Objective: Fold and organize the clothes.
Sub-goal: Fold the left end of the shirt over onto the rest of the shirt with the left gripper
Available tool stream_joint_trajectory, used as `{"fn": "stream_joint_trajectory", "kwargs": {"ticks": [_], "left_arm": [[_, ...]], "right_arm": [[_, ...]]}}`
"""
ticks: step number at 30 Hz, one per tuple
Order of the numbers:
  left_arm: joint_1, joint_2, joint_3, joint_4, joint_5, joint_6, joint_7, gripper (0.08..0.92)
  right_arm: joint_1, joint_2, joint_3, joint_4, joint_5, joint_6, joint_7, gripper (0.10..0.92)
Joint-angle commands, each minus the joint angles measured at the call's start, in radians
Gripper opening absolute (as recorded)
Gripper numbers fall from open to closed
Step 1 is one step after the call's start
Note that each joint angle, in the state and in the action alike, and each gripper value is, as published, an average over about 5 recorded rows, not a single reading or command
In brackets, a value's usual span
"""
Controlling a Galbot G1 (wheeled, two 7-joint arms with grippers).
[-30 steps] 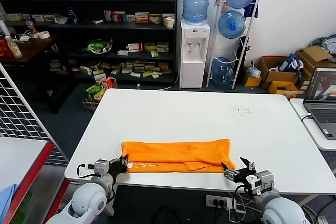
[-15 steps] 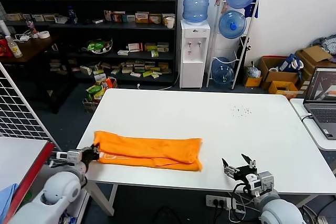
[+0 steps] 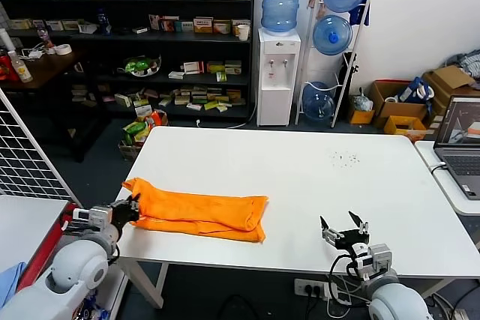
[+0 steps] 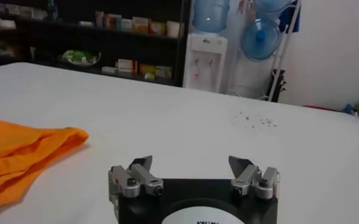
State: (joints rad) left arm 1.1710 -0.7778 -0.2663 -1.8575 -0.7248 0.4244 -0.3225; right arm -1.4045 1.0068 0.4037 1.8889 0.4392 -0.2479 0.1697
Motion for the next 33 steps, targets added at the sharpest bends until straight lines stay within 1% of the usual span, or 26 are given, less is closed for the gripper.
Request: {"fn": "stream_joint_trajectory", "kwargs": {"ticks": [1,7,13,20,25,29,33], "left_arm": [[-0.044,-0.192,0.208,-0.103,-0.044,0.027,-0.038,0.134],[-0.148,-0.284,0.305,-0.047,-0.055,0.028,-0.047,0.134],[-0.207,-0.366,0.370,0.004,-0.055,0.028,-0.057,0.134],[-0.210,-0.416,0.414,0.029,-0.041,0.021,-0.051,0.134],[-0.197,-0.473,0.418,0.043,-0.022,0.000,-0.051,0.147],[-0.190,-0.497,0.415,0.039,-0.020,-0.019,-0.047,0.234],[-0.180,-0.505,0.391,0.039,-0.026,-0.067,-0.036,0.356]], "right_arm": [[0.011,0.048,0.005,-0.050,-0.064,0.061,0.003,0.823],[0.030,0.080,0.011,-0.084,-0.082,0.067,0.001,0.823],[0.048,0.094,0.015,-0.101,-0.092,0.061,0.001,0.823],[0.051,0.092,0.019,-0.113,-0.091,0.057,-0.001,0.823],[0.052,0.096,0.019,-0.112,-0.090,0.054,-0.002,0.823],[0.050,0.100,0.017,-0.109,-0.092,0.052,-0.002,0.823],[0.046,0.098,0.013,-0.109,-0.095,0.049,-0.001,0.823]]}}
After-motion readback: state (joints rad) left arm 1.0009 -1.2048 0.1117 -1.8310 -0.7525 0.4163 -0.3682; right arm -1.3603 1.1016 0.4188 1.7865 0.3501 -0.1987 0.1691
